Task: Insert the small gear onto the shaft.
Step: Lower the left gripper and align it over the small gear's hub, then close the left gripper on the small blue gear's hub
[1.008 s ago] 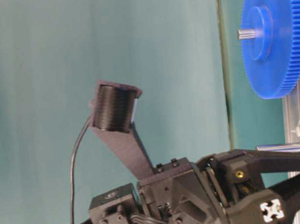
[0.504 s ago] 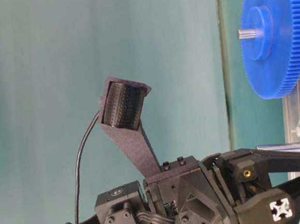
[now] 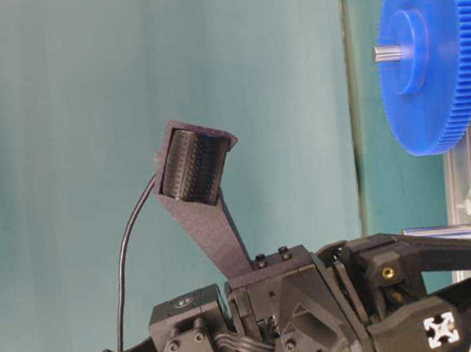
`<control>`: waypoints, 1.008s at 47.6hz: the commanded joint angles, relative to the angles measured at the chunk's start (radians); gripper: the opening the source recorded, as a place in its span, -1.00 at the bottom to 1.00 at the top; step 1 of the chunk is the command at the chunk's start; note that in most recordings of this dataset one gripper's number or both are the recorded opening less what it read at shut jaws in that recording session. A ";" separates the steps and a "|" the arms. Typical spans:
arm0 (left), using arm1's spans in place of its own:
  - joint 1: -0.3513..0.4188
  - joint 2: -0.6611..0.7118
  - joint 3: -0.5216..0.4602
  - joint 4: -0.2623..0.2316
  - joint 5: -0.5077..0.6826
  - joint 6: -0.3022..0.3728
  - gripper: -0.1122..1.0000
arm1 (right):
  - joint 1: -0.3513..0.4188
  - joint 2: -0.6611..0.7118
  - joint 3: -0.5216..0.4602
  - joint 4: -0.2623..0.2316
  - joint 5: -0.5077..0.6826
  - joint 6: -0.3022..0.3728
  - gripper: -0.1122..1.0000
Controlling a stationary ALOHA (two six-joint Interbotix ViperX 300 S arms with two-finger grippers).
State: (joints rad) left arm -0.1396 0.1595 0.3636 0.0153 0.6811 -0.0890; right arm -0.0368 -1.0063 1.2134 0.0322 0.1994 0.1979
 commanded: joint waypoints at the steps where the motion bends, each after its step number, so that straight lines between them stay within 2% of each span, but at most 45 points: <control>1: -0.006 -0.017 -0.015 0.003 0.002 0.002 -0.73 | -0.003 0.003 -0.021 0.002 -0.005 0.009 -0.74; 8: -0.006 -0.017 -0.015 0.002 0.000 0.002 -0.56 | -0.003 0.003 -0.020 0.002 -0.006 0.009 -0.74; 12: -0.006 -0.017 -0.021 0.003 -0.003 0.002 -0.25 | -0.003 0.003 -0.021 0.002 -0.005 0.009 -0.74; 20: -0.006 -0.017 -0.023 0.003 -0.005 -0.002 0.59 | -0.002 0.003 -0.021 0.002 -0.006 0.009 -0.74; 24: -0.006 -0.012 -0.020 0.003 -0.005 0.000 0.85 | -0.003 0.003 -0.021 0.002 -0.005 0.009 -0.74; 48: -0.002 0.014 -0.029 0.003 -0.005 0.002 0.86 | -0.003 0.003 -0.021 0.002 -0.006 0.009 -0.74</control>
State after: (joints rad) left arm -0.1381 0.1902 0.3574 0.0153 0.6811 -0.0890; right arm -0.0368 -1.0078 1.2134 0.0322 0.1979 0.1979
